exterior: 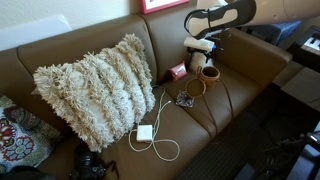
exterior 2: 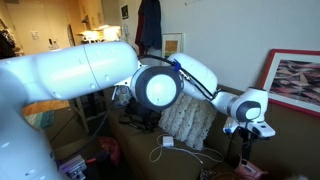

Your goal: Move the brown bag to the left

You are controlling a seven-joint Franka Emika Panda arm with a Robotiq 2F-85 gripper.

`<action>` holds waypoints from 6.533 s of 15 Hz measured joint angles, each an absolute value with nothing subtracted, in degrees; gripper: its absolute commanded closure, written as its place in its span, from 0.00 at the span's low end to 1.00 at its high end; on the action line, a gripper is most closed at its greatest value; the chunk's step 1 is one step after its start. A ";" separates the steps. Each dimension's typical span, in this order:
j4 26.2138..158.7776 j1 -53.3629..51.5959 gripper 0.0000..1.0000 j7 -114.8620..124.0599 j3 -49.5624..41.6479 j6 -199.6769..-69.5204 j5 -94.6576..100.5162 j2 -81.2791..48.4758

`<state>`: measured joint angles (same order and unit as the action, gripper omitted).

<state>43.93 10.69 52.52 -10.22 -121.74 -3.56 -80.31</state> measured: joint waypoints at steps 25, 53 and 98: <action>40.94 11.85 0.00 64.28 -13.30 -121.98 -2.28 -84.40; 47.54 13.14 0.00 75.70 -15.25 -118.09 4.36 -84.74; 51.25 14.74 0.00 78.66 -12.86 -117.98 13.42 -84.67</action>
<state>51.25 14.74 78.66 -12.86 -117.98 13.42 -84.67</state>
